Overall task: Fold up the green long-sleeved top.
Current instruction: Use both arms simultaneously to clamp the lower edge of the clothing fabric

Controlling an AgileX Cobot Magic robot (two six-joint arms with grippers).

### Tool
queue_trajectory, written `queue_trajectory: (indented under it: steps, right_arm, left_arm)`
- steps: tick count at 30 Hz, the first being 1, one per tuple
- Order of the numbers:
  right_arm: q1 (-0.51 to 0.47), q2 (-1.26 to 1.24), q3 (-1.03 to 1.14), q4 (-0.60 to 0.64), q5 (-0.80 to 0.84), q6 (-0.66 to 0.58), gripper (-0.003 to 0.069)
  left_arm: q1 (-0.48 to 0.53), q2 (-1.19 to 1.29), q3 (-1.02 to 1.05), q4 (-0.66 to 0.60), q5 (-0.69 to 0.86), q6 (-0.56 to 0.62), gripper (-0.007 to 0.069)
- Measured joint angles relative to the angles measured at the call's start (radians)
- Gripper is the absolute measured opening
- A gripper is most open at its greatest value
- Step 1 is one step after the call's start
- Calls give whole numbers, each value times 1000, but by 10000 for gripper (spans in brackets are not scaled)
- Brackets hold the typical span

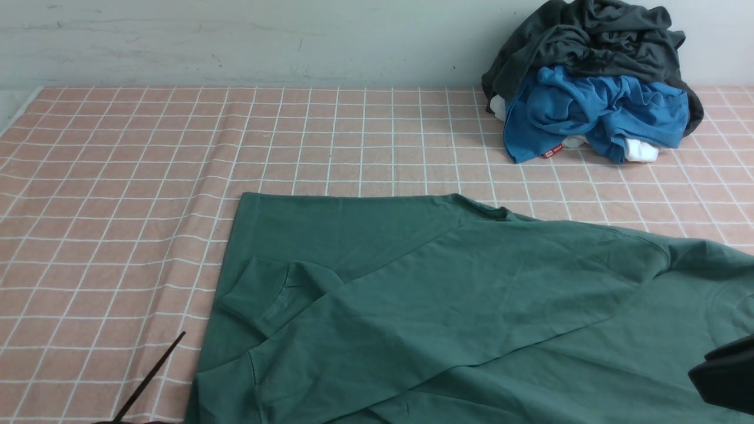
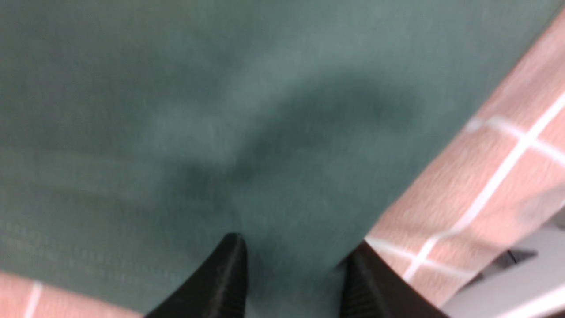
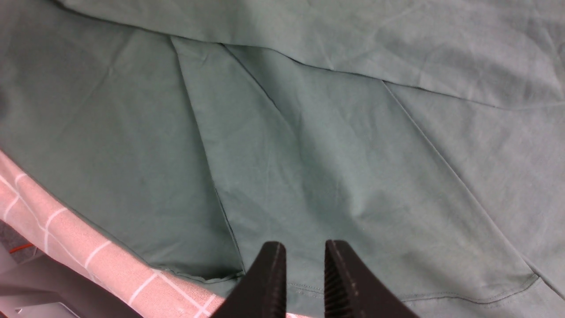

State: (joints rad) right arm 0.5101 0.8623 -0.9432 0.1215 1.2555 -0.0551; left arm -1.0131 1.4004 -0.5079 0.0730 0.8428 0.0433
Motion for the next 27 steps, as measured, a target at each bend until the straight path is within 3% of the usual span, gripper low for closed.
queue_trajectory:
  steps: [8,27]
  right_arm:
    - [0,0,0,-10,0,0,124]
    - [0,0,0,-15,0,-17,125]
  left_arm:
    - [0,6,-25,44,17,-1,315]
    - [0,17,-94,12,55,-43,315]
